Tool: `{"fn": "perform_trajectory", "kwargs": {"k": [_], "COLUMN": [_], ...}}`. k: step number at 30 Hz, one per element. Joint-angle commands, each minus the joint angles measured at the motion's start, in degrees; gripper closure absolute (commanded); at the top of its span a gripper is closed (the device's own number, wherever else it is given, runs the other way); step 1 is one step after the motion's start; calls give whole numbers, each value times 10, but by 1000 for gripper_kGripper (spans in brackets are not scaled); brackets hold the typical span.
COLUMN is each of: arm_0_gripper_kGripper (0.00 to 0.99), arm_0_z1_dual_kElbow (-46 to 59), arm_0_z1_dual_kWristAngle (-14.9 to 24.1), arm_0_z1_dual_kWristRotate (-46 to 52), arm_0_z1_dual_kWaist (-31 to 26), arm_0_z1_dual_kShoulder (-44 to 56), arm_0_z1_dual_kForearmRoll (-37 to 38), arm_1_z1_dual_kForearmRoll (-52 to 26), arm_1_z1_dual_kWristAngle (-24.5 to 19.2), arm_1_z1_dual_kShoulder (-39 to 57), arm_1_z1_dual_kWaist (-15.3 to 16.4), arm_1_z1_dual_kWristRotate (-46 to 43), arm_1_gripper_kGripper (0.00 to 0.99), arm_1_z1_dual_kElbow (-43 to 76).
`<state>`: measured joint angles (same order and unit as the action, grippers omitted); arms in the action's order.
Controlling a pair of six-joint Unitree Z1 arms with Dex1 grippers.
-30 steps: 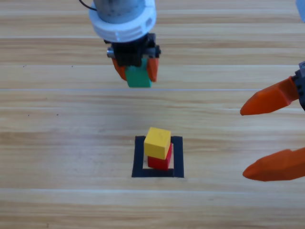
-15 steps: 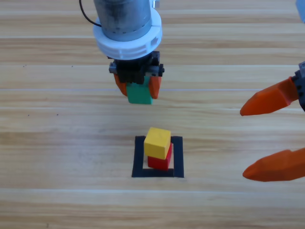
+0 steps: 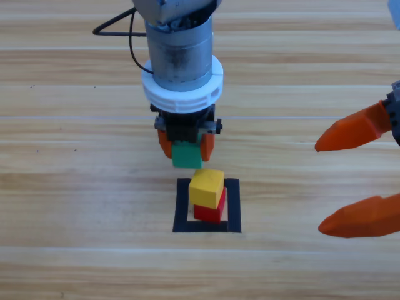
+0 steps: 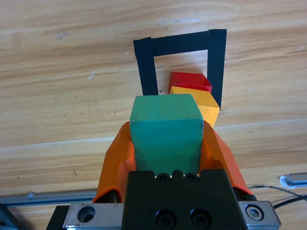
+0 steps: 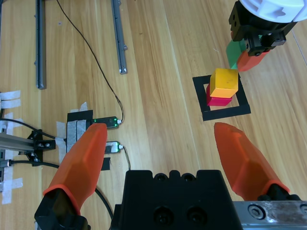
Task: Stack the blocks in the rectangular block: red at the bottom, yellow in the middle, green on top
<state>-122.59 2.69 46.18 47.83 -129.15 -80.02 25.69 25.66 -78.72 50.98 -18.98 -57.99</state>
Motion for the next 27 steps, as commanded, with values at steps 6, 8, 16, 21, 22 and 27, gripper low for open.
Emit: {"fn": "perform_trajectory", "kwargs": {"k": [6, 8, 16, 21, 22, 27], "arm_0_gripper_kGripper": [952, 950, 950, 950, 950, 950], "arm_0_z1_dual_kElbow": [0, -1, -4, -3, -3, -4], "arm_0_z1_dual_kWristAngle": [-12, -12, -13, -14, -14, -16], "arm_0_z1_dual_kWristRotate": [16, 16, 21, 23, 24, 28], "arm_0_z1_dual_kWaist": [26, 29, 38, 39, 39, 39], "arm_0_z1_dual_kShoulder": [-33, -33, -30, -30, -31, -32], "arm_0_z1_dual_kForearmRoll": [0, 1, 0, 0, 0, 0], "arm_1_z1_dual_kForearmRoll": [14, 14, 14, 14, 14, 14], "arm_1_z1_dual_kWristAngle": [4, 4, 4, 4, 4, 4], "arm_1_z1_dual_kShoulder": [-8, -8, -11, -11, -11, -12], "arm_1_z1_dual_kWaist": [-9, -9, -9, -9, -9, -9], "arm_1_z1_dual_kWristRotate": [0, 0, 0, 0, 0, 0], "arm_1_gripper_kGripper": [10, 8, 8, 8, 8, 8], "arm_1_z1_dual_kElbow": [-2, -2, -2, -1, -2, -1]}}
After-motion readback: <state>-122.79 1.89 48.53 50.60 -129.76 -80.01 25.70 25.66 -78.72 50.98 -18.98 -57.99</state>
